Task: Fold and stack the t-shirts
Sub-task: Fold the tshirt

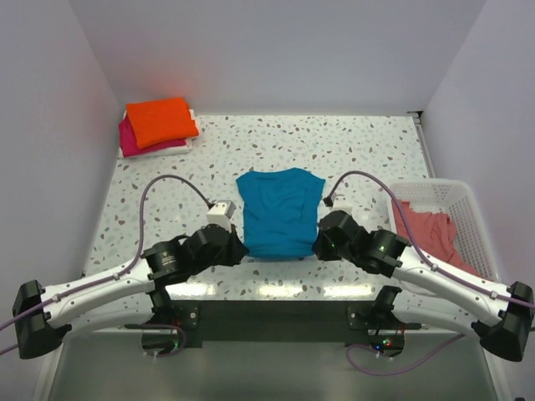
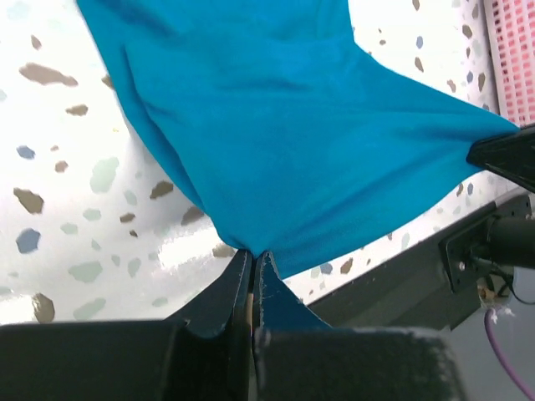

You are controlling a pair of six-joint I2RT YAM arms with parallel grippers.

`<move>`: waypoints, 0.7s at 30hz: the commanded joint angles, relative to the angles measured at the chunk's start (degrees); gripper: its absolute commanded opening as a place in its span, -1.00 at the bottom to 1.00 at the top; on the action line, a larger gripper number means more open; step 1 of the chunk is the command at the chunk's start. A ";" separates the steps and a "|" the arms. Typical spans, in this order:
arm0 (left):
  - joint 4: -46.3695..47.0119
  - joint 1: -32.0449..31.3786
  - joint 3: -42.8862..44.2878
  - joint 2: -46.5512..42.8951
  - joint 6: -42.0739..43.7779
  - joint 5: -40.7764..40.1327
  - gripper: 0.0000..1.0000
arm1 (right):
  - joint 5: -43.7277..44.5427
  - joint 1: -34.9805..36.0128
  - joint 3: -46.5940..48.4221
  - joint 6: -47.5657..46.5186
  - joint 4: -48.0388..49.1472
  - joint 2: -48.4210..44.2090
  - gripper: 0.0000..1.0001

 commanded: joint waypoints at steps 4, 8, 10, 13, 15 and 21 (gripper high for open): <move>3.23 11.03 6.88 6.08 10.47 1.21 -1.00 | 7.44 -4.07 9.76 -6.55 -3.06 7.04 -1.00; 8.85 17.74 13.01 11.70 15.66 4.46 -1.00 | 2.08 -12.43 13.89 -11.38 3.78 12.05 -1.00; 10.79 20.64 15.05 16.44 17.51 5.34 -1.00 | 1.11 -15.86 18.36 -14.02 4.77 17.03 -1.00; 15.19 25.03 18.30 23.12 18.65 7.72 -1.00 | -3.08 -20.68 24.08 -16.48 8.36 24.33 -1.00; 18.52 28.63 20.77 28.29 18.57 10.26 -1.00 | -4.95 -24.72 28.29 -17.45 10.56 28.83 -1.00; 27.49 36.19 29.20 45.41 18.83 14.75 -1.00 | -12.69 -33.52 38.84 -17.46 14.61 46.58 -1.00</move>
